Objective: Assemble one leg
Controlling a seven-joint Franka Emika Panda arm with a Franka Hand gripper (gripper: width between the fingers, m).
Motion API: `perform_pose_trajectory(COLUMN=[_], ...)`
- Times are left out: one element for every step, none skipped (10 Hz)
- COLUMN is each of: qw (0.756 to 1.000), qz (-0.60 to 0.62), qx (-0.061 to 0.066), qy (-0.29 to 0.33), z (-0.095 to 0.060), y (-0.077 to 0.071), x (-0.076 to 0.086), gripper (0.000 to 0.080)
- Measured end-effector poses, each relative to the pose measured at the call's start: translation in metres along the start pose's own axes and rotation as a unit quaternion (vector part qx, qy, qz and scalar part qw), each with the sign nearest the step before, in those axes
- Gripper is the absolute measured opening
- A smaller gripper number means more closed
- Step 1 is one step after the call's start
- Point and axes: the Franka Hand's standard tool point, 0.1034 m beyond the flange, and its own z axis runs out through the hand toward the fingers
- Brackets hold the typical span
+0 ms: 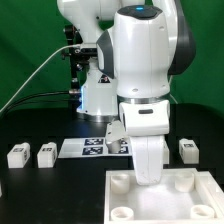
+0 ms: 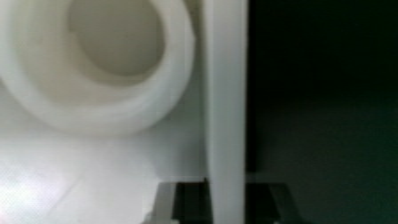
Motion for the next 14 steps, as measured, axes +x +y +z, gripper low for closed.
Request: perform_pose_trajectory(qw=[1.000, 1.000, 1.000, 1.000, 1.000, 1.000, 1.000, 1.000, 1.000, 1.000, 1.000, 1.000, 1.000, 1.000], qz=[0.000, 0.000, 0.001, 0.001, 0.001, 0.001, 0.002, 0.002, 0.002, 0.002, 0.002, 0.002, 0.002, 0.003], qx=[0.000, 0.000, 0.001, 0.001, 0.001, 0.001, 0.001, 0.001, 0.001, 0.001, 0.001, 0.001, 0.001, 0.001], qy=[0.000, 0.000, 0.000, 0.000, 0.000, 0.000, 0.000, 0.000, 0.000, 0.000, 0.000, 0.000, 0.000, 0.000], z=[0.0000, 0.0004, 0.0005, 0.0005, 0.0006, 0.0006, 0.0006, 0.0006, 0.0006, 0.0006, 0.0006, 0.0007, 0.0007, 0.0007], y=[0.0000, -0.0003, -0.0003, -0.0003, -0.0003, -0.0003, -0.0002, -0.0002, -0.0002, -0.0002, -0.0001, -0.0002, -0.0002, -0.0001], x=[0.0000, -0.0002, -0.0006, -0.0009, -0.0011, -0.0013, -0.0015, -0.0017, -0.0019, -0.0020, -0.0021, -0.0022, -0.0023, -0.0024], gripper=[0.0060, 0.0060, 0.0238, 0.0238, 0.0414, 0.0581, 0.0628, 0.0628, 0.0646, 0.0646, 0.0649, 0.0649, 0.0649, 0.0649])
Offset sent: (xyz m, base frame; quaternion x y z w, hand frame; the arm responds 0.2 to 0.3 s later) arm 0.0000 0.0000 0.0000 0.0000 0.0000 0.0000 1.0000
